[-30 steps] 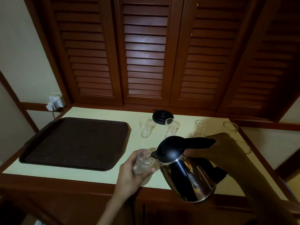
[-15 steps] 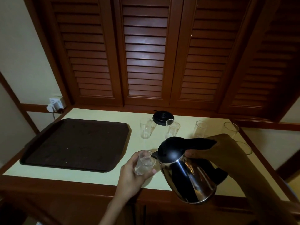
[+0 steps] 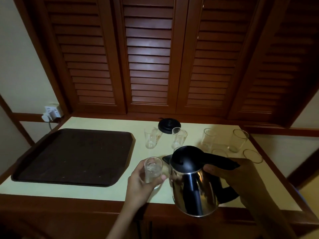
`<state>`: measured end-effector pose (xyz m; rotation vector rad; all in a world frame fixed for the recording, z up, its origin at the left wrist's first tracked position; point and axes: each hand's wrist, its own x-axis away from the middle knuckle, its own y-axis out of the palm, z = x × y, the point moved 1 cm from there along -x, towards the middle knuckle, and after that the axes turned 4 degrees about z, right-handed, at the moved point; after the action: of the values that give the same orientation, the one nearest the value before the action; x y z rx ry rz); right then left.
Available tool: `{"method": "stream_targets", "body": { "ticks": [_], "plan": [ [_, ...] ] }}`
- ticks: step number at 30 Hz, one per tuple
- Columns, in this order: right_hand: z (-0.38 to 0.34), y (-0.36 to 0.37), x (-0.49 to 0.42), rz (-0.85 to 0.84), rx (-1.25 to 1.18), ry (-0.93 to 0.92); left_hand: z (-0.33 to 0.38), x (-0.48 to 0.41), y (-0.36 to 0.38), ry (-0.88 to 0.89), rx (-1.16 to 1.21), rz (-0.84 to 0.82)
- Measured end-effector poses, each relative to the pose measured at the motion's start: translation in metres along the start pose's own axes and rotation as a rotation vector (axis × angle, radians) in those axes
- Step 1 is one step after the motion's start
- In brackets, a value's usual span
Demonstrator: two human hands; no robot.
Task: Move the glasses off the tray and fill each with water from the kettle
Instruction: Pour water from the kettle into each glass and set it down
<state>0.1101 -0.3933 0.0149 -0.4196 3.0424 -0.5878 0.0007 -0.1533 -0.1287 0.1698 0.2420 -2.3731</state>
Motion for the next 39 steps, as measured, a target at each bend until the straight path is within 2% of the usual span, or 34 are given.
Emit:
{"method": "stream_targets", "body": {
  "ticks": [5, 11, 17, 22, 24, 26, 27, 30, 39],
  "plan": [
    [0.007, -0.01, -0.003, 0.026, -0.113, -0.005, -0.008, -0.018, 0.01, -0.056, 0.03, 0.081],
    [0.015, -0.032, -0.011, 0.022, -0.109, -0.035, -0.012, -0.041, 0.018, -0.064, -0.021, 0.097],
    [0.027, -0.06, -0.021, -0.069, -0.08, -0.073, -0.023, -0.05, 0.024, -0.119, -0.036, 0.163],
    [0.032, -0.082, -0.029, -0.127, -0.08, -0.095, -0.024, -0.039, 0.02, -0.223, -0.179, 0.13],
    [0.033, -0.091, -0.032, -0.144, -0.059, -0.12, -0.018, -0.018, 0.029, -0.258, -0.261, 0.261],
    [0.036, -0.099, -0.035, -0.142, -0.049, -0.114, -0.004, 0.014, 0.047, -0.235, -0.251, 0.463],
    [0.039, -0.104, -0.038, -0.138, -0.067, -0.102, 0.003, 0.028, 0.06, -0.218, -0.228, 0.512],
    [0.047, -0.114, -0.046, -0.134, -0.104, -0.098, 0.009, 0.042, 0.095, -0.24, -0.182, 0.422],
    [0.061, -0.14, -0.056, -0.201, -0.141, -0.033, 0.006, -0.012, 0.157, -0.153, -0.248, 0.285]
  ]
}}
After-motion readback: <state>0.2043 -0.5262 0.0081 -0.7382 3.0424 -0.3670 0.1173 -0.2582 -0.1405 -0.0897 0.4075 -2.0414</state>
